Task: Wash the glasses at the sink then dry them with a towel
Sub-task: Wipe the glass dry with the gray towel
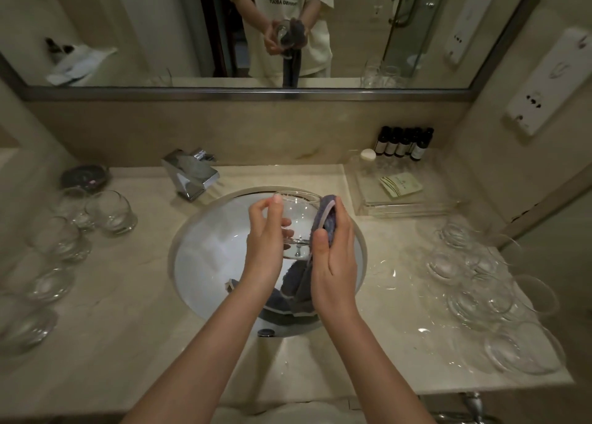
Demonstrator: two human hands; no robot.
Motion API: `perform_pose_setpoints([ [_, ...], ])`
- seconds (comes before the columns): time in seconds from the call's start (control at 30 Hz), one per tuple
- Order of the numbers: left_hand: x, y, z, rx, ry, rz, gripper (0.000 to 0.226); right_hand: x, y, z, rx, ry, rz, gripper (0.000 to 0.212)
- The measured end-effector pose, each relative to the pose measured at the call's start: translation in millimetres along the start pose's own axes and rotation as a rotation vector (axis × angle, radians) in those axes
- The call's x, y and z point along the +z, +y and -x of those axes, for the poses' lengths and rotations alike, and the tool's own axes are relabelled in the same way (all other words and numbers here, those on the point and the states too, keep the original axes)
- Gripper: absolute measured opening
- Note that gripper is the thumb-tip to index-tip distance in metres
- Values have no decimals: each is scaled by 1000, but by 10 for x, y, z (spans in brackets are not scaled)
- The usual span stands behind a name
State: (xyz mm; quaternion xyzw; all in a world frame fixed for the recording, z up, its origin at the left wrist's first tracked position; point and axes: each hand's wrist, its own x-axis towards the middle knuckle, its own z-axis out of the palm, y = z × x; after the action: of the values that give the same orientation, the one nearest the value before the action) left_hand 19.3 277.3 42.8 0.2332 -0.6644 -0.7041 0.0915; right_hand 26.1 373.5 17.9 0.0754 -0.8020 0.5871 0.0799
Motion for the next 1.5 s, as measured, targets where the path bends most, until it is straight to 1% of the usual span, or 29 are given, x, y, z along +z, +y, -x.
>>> perform_pose_setpoints([
  [0.07,-14,-12,48,72,38,-8,29,-13,-32,-12,-51,6,28,44],
  [0.1,-20,2,64,97,23,-1,33,-13,-48,-17,-84,19,38,45],
  [0.13,-22,25,87,107,-15,0,43,-14,-60,-17,-123,41,51,46],
  [0.2,-12,55,105,90,-96,-1,62,-4,-80,-19,-201,98,62,51],
  [0.23,-8,68,98,65,-112,13,65,-1,-86,-22,-219,111,54,50],
  [0.27,-12,80,84,43,-116,34,62,-5,-95,-31,-218,111,34,50],
  [0.33,-28,91,84,5,-139,103,51,-29,-116,-54,-148,72,-51,46],
  [0.4,-44,101,109,-49,-197,202,47,-52,-130,-79,-6,15,-178,43],
  [0.47,-46,101,128,-85,-236,230,55,-66,-121,-97,90,-8,-267,39],
  [0.5,-43,97,123,-80,-234,197,60,-69,-118,-102,104,-8,-279,37],
  [0.6,-44,123,112,-27,-168,50,66,-70,-120,-89,89,-3,-237,38],
  [0.7,-56,156,138,64,-57,-34,55,-66,-116,-77,34,-6,-182,41],
  [0.77,-63,146,152,108,-25,-76,44,-73,-145,-79,-13,1,-158,41],
  [0.8,-57,159,163,132,-31,-83,44,-78,-166,-83,-37,9,-157,40],
  [0.9,-41,192,159,180,-97,-35,56,-111,-230,-89,-67,51,-197,40],
  [0.93,-43,214,143,185,-118,-26,56,-129,-246,-92,-55,71,-201,42],
  [1.0,-28,283,130,196,-173,-16,49,-165,-269,-111,-1,86,-206,41],
  [1.07,8,329,148,148,-214,82,44,-195,-287,-130,51,74,-277,36],
  [1.13,24,336,165,35,-241,186,53,-221,-315,-157,85,46,-340,30],
  [1.17,27,331,159,-7,-248,185,56,-226,-319,-166,99,35,-356,28],
  [1.23,23,321,130,-32,-246,78,59,-215,-315,-158,133,35,-364,37],
  [1.3,11,319,94,-13,-188,-51,62,-189,-276,-144,145,59,-321,45],
  [1.33,5,314,90,7,-142,-90,58,-172,-258,-141,132,64,-289,46],
  [1.4,-1,306,147,88,-60,-174,44,-140,-254,-135,85,48,-231,41],
  [1.43,-8,301,190,123,-48,-208,47,-128,-266,-138,54,39,-200,40],
  [1.5,-13,281,244,163,-48,-203,63,-118,-296,-153,0,36,-169,41],
])
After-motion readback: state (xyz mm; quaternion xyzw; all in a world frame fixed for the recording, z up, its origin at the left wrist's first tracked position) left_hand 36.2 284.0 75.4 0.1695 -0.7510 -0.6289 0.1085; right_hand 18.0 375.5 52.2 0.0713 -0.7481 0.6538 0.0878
